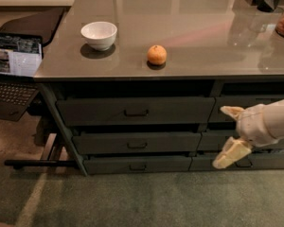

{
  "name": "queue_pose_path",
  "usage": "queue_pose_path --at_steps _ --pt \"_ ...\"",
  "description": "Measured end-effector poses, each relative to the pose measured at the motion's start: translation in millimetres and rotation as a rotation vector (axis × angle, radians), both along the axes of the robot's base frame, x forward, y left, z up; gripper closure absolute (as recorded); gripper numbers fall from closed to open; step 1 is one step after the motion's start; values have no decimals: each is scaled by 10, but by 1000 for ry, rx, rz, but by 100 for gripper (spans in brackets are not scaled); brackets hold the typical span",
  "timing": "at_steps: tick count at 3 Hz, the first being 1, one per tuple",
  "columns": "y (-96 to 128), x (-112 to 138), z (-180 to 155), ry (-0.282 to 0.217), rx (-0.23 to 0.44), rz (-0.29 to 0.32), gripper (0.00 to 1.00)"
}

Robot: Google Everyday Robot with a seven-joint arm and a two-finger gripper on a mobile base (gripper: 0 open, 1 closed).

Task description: Open middle drawer

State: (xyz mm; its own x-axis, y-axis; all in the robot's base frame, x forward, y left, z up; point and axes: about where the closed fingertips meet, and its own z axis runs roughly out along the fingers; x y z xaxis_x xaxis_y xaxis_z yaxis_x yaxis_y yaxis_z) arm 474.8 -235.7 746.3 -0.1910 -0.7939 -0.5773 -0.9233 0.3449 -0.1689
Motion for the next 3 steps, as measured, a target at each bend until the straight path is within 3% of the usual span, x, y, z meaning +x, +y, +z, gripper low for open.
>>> queue_pose_path --at_steps 2,3 --pt "403 166 -801 66 118 35 0" --pt "629 212 -1089 66 157 44 0"
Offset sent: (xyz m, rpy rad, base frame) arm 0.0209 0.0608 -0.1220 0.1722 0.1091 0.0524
